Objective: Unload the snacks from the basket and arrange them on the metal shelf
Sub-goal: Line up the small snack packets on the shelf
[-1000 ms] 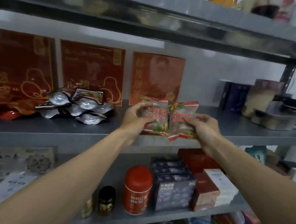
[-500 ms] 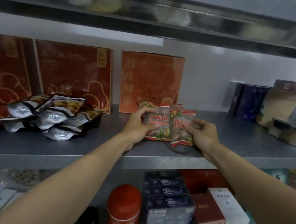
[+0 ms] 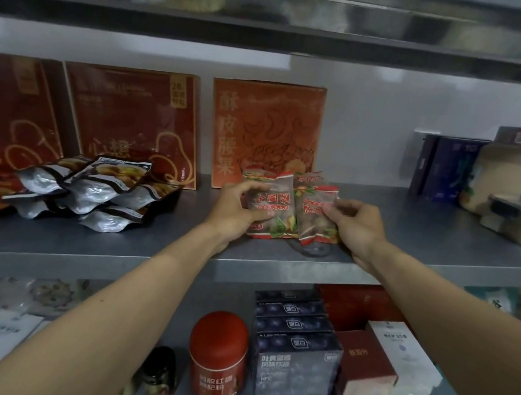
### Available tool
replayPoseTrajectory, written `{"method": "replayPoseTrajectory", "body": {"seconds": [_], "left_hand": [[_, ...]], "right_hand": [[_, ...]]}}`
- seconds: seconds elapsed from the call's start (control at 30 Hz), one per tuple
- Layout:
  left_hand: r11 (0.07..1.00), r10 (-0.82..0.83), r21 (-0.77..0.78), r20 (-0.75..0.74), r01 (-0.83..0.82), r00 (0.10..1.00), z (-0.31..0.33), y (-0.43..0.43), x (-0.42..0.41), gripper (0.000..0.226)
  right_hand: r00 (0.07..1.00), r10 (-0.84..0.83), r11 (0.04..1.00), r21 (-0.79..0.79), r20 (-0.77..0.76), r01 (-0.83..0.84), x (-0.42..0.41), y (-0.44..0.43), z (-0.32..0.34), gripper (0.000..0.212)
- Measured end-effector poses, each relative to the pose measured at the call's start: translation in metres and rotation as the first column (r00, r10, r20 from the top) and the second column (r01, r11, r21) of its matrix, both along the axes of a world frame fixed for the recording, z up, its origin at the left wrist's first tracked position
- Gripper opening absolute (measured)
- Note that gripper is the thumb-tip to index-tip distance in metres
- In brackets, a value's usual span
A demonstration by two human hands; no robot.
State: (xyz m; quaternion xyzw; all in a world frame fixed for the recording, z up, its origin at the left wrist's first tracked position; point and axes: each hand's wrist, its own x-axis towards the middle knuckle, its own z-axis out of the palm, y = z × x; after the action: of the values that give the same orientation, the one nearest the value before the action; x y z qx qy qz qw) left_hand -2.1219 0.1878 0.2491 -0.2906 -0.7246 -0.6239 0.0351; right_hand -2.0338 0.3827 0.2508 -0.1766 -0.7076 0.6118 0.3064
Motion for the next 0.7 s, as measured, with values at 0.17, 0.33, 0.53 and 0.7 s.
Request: {"method": "replayPoseTrajectory", "body": {"seconds": [0.17,0.33,0.53,0.7], "left_hand": [[0.998,0.04,-0.049,-0.025,-0.041,0.999,0.0,0.0,-0.001,0.043],[0.989,0.073,-0.122,-0.065,-0.08,0.995,-0.003,0.001,-0.004,0.043],[0.979,0.114,-0.163,-0.069,-0.124,0.991,0.003,-0.001,0.005,0.039],[0.972,0.135,-0.183,-0.073,-0.146,0.988,0.007,-0.003,0.013,0.04]], "right_hand": [[1.0,0.016,1.0,-0.009,-0.009,-0.016,0.004,0.0,0.0,0.019],[0.999,0.033,0.999,-0.008,-0.009,-0.033,0.006,-0.003,0.001,0.018],[1.0,0.029,1.0,-0.008,0.005,-0.029,0.008,-0.004,0.002,0.023],[1.0,0.013,1.0,0.002,0.019,-0.013,0.008,-0.003,0.002,0.026]]}}
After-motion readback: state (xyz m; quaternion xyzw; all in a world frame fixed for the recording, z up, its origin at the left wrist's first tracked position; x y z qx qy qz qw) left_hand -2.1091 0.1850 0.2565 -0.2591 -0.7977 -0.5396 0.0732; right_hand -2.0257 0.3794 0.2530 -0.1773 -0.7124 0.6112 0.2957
